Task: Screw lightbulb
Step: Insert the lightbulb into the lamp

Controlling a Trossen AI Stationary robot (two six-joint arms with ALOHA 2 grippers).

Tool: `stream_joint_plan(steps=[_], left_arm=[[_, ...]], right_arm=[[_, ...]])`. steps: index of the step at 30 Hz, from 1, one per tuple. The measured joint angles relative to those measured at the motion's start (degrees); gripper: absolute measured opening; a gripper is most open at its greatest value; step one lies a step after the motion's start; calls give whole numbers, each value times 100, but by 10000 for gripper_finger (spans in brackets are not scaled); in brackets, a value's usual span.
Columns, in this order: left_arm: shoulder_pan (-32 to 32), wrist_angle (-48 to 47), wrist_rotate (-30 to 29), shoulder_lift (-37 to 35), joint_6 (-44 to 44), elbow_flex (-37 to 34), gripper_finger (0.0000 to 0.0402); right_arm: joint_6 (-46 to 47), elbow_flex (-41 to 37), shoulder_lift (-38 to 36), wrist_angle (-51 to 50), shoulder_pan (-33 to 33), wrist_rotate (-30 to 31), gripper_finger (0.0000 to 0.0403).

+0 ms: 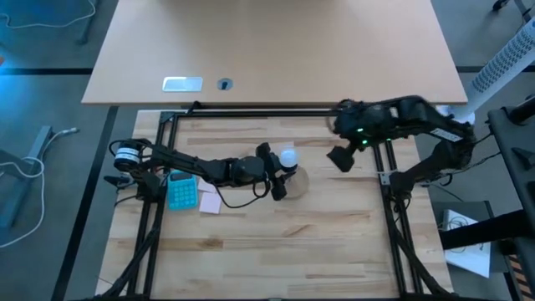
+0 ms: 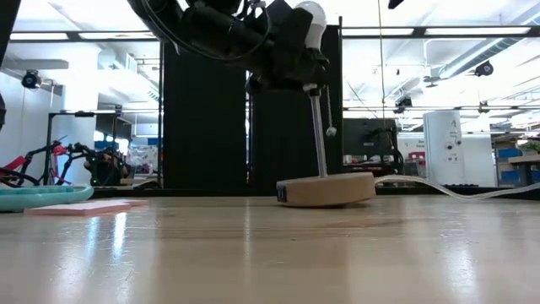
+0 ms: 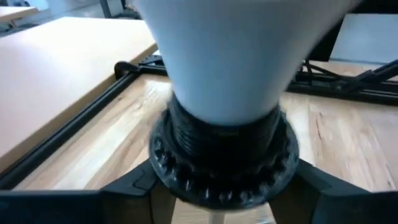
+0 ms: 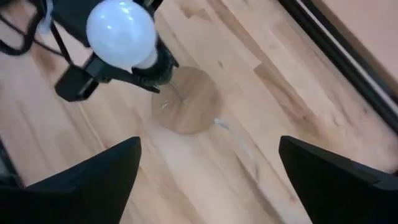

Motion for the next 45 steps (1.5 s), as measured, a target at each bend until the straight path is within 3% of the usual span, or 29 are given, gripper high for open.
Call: stream_joint_plan(steps=[10, 18, 27, 37, 45], left_arm=[[39, 121, -9, 24, 201, -11, 261], [56, 1021, 43, 464, 155, -10, 265], [198, 1421, 56, 643, 3, 0, 265], [265, 1494, 299, 647, -167, 0, 224], [263, 1437, 325, 647, -334, 0, 169]], right_arm=[[-944, 535, 999, 209, 0, -48, 397], [-800, 606, 1083, 554, -90, -190, 397], [-699, 606, 1008, 600, -240, -197, 396], [-877, 591, 1148, 847, -276, -196, 396], [-989, 588, 1194, 1047, -289, -196, 396]])
